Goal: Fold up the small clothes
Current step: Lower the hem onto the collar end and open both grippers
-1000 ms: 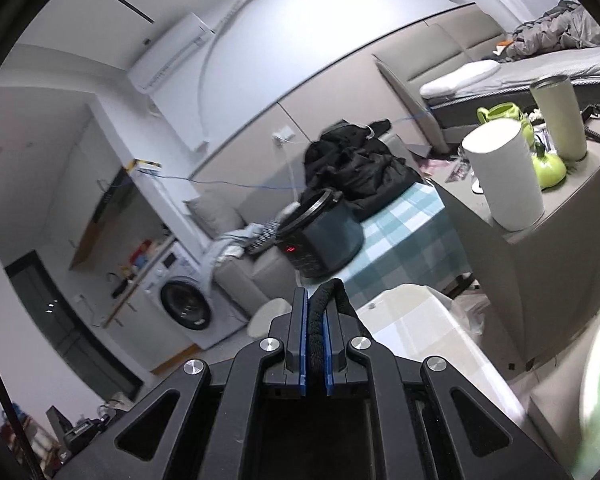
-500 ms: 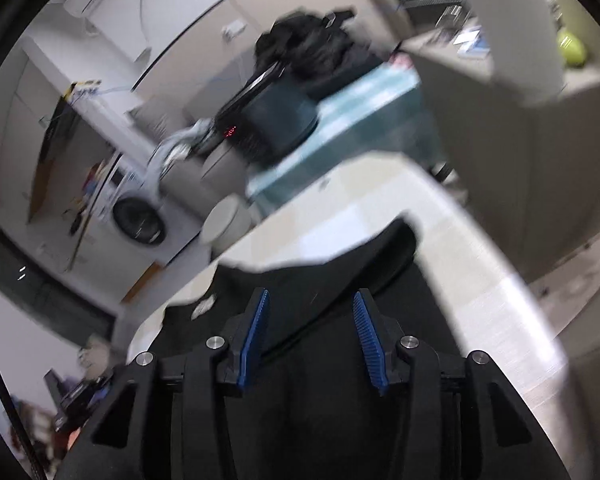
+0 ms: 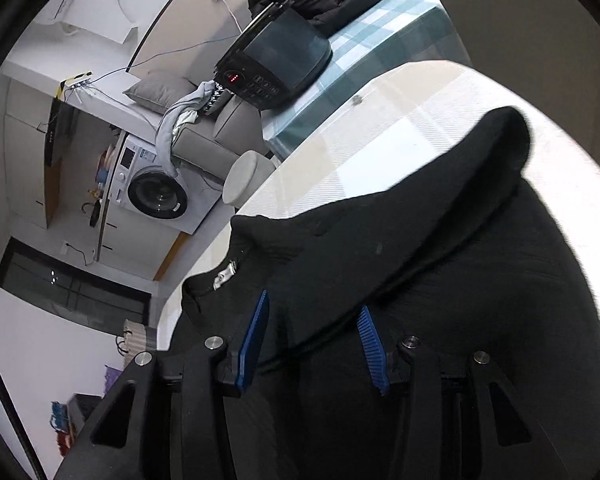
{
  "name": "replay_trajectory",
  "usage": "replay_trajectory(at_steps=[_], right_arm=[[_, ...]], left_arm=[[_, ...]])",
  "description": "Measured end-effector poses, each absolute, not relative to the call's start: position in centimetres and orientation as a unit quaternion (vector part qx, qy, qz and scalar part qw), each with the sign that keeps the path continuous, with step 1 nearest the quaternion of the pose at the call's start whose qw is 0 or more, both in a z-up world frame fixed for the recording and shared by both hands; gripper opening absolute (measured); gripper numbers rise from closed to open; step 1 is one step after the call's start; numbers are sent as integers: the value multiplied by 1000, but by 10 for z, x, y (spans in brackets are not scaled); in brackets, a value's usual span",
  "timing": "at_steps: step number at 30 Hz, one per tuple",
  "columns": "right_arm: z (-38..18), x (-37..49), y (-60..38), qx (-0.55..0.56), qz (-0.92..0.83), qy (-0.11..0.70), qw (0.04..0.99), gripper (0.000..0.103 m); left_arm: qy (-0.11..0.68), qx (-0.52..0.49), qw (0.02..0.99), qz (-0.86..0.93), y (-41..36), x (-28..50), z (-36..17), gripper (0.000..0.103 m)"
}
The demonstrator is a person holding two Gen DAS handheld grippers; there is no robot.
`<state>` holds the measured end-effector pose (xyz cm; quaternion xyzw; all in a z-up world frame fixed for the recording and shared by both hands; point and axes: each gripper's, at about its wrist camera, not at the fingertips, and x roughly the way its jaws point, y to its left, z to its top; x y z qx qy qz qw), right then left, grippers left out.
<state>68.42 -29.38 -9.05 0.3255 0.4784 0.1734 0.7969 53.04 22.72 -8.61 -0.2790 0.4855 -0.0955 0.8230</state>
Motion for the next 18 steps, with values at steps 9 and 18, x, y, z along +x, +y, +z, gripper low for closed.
replay_trajectory(at_steps=[9,18], right_arm=[[-66,709,-292,381,201,399,810,46],[-38,690,-293,291,193,395,850,49]], left_arm=[[419,-281,861,-61,224,602,-75,53],[384,-280,879,-26,240,601,-50,53]])
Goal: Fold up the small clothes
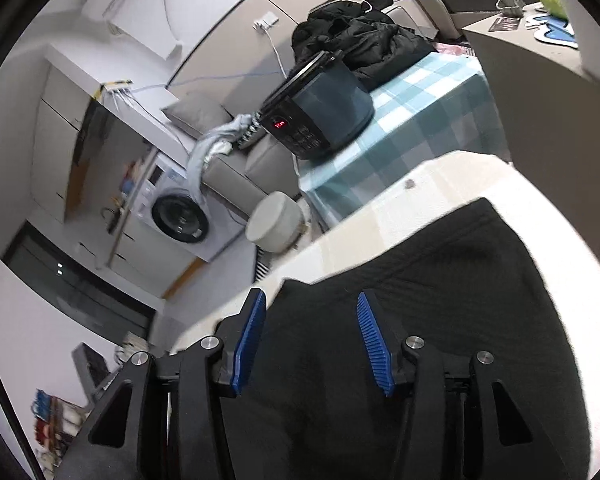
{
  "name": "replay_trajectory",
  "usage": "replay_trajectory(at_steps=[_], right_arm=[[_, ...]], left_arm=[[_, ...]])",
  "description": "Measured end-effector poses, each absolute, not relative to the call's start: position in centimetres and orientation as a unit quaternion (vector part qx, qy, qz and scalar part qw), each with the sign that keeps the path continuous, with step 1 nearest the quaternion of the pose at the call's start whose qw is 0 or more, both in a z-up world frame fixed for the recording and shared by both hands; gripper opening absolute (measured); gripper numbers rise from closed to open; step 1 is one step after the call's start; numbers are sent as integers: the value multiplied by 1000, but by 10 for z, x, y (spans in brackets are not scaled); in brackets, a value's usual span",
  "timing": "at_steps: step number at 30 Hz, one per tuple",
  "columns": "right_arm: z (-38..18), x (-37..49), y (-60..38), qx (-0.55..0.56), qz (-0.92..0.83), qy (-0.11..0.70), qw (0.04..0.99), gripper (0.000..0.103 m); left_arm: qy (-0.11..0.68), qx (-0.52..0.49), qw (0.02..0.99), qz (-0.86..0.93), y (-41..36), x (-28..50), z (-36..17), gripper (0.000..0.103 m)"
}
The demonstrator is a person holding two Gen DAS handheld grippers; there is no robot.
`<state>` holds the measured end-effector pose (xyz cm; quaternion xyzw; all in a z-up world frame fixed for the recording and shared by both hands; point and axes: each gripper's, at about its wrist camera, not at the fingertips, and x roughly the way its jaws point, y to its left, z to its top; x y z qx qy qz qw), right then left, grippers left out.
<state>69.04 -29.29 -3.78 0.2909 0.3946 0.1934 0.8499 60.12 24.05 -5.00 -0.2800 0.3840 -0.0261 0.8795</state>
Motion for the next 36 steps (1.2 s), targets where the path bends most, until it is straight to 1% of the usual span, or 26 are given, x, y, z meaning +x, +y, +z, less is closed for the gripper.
replay_trajectory(at_steps=[5,8,11,12,13,14,19,25,28,30,31,32,33,34,35,36], right_arm=[[-33,655,-293,231,176,415,862,49],[-33,623,-290,184,167,428,869,57],[-34,585,-293,155,170,437,870,62],[-34,572,-296,149,168,438,871,68],[-33,559,-301,147,164,437,872,73],[-33,550,-305,146,162,436,873,75],[-39,499,-336,142,128,437,879,82],[-60,472,-363,143,91,461,871,83],[-69,474,-364,113,61,472,872,83],[-72,477,-362,93,41,471,876,83],[-75,480,-363,92,41,472,876,82],[-77,483,-363,91,42,477,873,80],[-79,485,-364,91,42,480,872,68],[-80,487,-365,94,47,480,871,46],[-80,489,-365,97,60,480,870,34],[-78,490,-364,94,65,479,870,28]], left_arm=[[399,-243,884,0,248,538,-46,53],[409,-236,881,16,254,490,-50,53],[417,-233,878,38,259,439,-50,54],[416,-231,879,43,261,422,-50,56],[415,-228,879,46,262,410,-50,60],[415,-222,881,50,262,393,-51,62],[416,-232,877,61,266,339,-60,62],[429,-225,873,59,254,311,-79,62],[431,-215,874,59,246,307,-82,62],[431,-214,875,56,243,303,-81,54],[431,-212,875,54,242,300,-81,40],[432,-205,877,55,241,297,-80,31],[430,-200,879,54,239,296,-79,28],[425,-196,882,50,239,294,-75,19],[422,-192,885,50,239,291,-73,18],[424,-186,884,62,240,291,-70,18]])
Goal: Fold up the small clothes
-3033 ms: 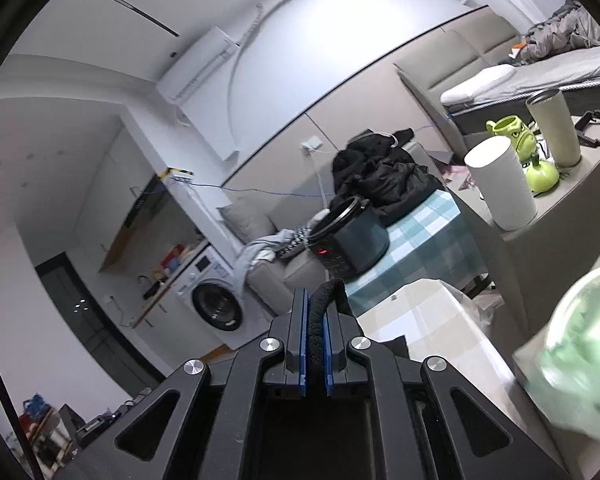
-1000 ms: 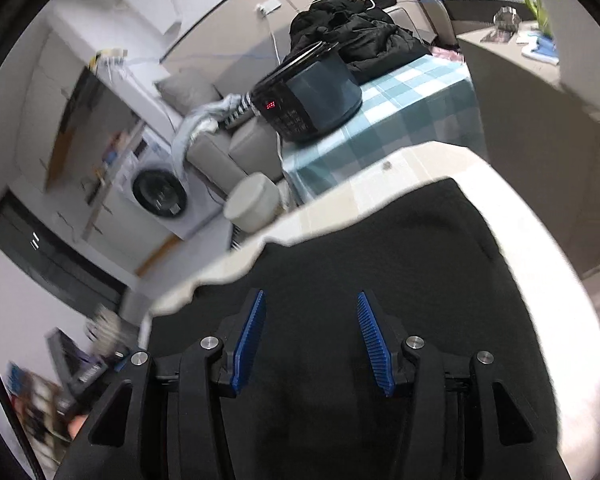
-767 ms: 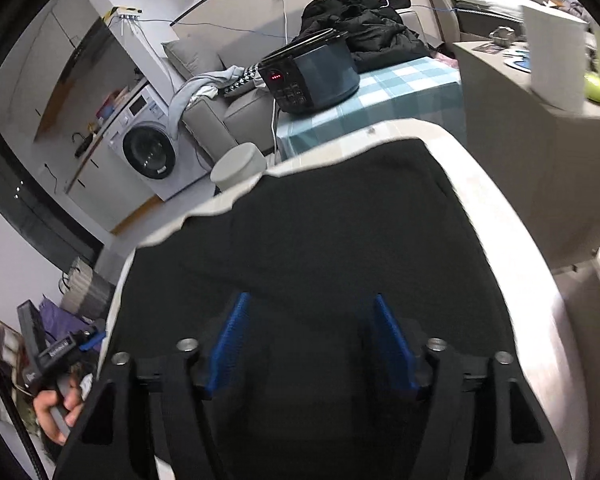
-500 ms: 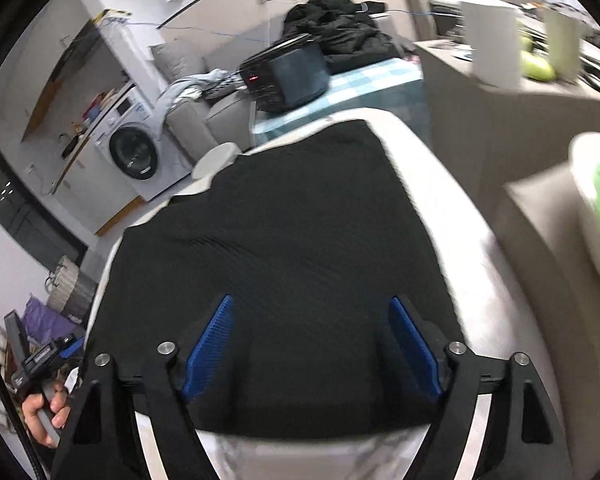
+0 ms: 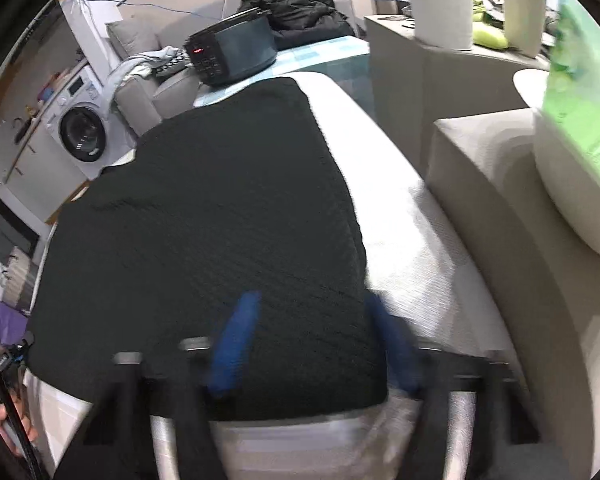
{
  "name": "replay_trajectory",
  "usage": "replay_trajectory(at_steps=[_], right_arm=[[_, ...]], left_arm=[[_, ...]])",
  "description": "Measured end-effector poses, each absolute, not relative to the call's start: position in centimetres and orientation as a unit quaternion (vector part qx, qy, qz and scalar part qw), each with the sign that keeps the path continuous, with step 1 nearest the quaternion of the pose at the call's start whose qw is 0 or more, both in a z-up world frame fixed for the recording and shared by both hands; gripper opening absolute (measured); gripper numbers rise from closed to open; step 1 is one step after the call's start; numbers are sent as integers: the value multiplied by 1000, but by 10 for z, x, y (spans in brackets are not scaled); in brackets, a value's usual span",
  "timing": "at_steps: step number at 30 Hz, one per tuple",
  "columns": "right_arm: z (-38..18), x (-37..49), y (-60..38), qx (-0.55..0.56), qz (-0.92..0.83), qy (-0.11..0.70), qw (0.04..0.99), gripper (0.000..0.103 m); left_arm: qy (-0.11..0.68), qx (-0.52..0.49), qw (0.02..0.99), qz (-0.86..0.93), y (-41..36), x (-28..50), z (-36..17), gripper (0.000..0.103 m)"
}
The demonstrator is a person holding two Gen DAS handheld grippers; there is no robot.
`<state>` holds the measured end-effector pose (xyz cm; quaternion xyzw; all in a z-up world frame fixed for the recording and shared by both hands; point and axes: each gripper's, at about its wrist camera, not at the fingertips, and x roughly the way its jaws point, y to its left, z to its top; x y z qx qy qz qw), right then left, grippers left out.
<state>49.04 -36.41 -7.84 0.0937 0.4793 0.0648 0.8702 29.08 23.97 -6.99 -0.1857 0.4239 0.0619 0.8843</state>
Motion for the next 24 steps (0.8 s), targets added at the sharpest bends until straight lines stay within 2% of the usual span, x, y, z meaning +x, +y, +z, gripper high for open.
replay_trajectory(at_steps=[3,6,8,10,11,14,17,19,24], right_arm=[[-69,485,-364,62,28,465,882,29],[-64,472,-373,103,48,470,875,47],[-60,454,-377,124,71,466,873,50],[-58,438,-378,131,75,462,874,62],[-59,431,-379,147,81,463,870,64],[-70,417,-380,206,112,480,845,66],[-81,415,-373,215,116,490,837,68],[-79,416,-366,206,116,483,843,74],[-75,424,-354,217,118,479,842,76]], left_arm=[[431,-181,877,111,245,289,-67,19],[433,-204,870,118,252,273,-64,34],[425,-220,871,112,252,256,-58,48],[418,-235,871,106,253,244,-55,57],[418,-250,867,104,253,236,-54,61],[425,-313,846,80,252,218,-61,62],[442,-358,822,29,240,214,-75,62],[436,-360,825,21,232,213,-78,62],[430,-375,821,0,218,228,-83,62]])
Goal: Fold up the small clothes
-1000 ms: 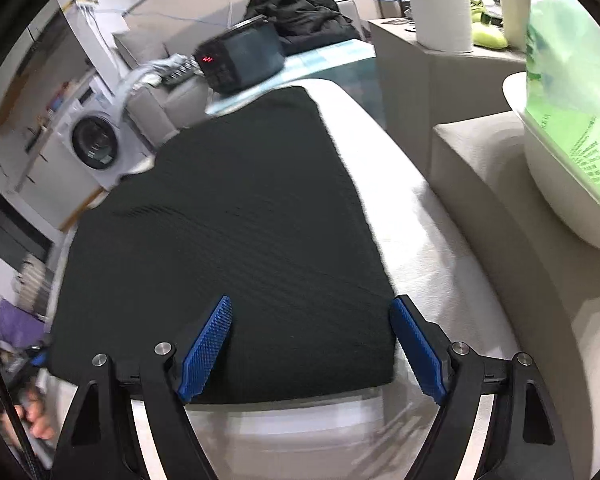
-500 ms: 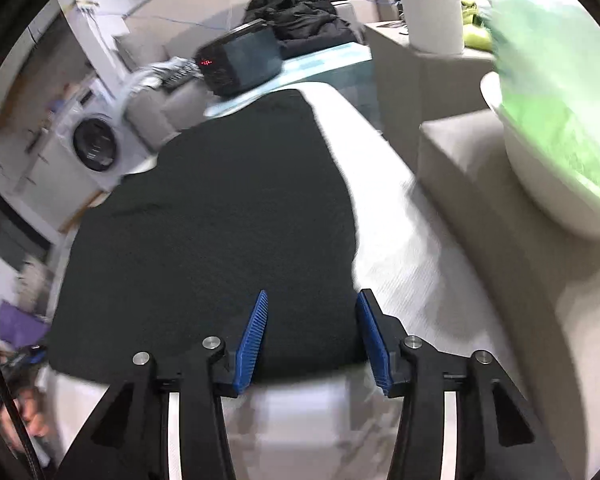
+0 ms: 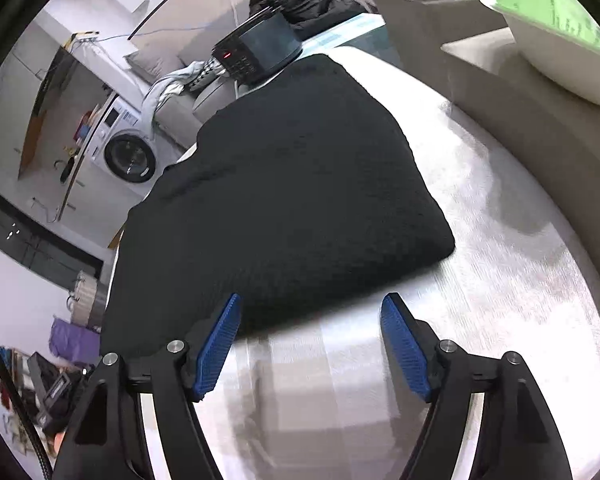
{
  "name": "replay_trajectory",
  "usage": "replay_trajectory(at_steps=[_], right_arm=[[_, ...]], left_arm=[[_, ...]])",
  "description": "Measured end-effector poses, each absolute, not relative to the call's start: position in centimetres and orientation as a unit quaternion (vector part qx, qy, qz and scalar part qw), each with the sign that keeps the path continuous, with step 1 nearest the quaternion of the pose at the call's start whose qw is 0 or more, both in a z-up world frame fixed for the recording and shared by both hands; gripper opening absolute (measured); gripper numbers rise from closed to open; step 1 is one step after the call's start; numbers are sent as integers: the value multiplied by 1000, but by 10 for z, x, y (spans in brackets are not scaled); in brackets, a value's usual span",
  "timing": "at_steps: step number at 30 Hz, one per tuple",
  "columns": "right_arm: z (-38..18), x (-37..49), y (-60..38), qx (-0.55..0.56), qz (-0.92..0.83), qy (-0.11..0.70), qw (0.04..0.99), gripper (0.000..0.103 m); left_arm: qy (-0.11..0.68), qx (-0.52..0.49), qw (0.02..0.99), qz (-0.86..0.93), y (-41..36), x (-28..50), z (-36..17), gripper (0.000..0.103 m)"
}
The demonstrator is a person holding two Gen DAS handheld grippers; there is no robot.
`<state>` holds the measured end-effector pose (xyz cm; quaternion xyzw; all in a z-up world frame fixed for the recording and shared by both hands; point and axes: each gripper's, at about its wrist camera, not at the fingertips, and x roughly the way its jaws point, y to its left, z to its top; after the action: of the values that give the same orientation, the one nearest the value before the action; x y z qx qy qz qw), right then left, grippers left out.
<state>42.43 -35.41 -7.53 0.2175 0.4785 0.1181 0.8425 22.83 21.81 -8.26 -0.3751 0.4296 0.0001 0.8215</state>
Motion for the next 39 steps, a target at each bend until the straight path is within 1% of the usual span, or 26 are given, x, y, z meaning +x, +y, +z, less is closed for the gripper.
replay_trajectory(at_steps=[4,6,8,9,10,11,13,17,20,25,30,34,39], right_arm=[[-80,438,-349,248,102,473,840,76],[-79,439,-348,254,89,463,844,74],[-78,442,-344,253,69,460,848,64],[-78,444,-342,246,59,459,852,53],[-78,447,-342,241,52,458,854,39],[-79,448,-341,240,46,456,856,35],[-81,447,-341,241,50,453,857,23],[-77,440,-334,204,65,446,869,15],[-76,430,-337,200,77,449,867,14],[-75,402,-344,189,96,456,865,14],[-73,352,-352,178,112,454,866,14],[-74,307,-361,186,134,430,873,14],[-75,273,-362,171,149,425,876,14]], left_arm=[[409,-392,824,18,217,245,-83,62],[399,-409,820,31,219,254,-85,53],[395,-416,817,54,220,259,-88,27],[395,-416,817,57,221,263,-90,22],[394,-415,818,58,221,266,-90,15],[392,-411,821,59,220,266,-90,11],[387,-392,832,62,215,261,-84,10],[385,-365,845,62,211,250,-75,9],[386,-354,850,56,207,240,-71,9],[398,-313,861,42,194,197,-67,9],[407,-271,871,35,178,141,-62,9],[408,-244,880,28,168,103,-56,9],[401,-237,885,23,159,59,-54,9]])
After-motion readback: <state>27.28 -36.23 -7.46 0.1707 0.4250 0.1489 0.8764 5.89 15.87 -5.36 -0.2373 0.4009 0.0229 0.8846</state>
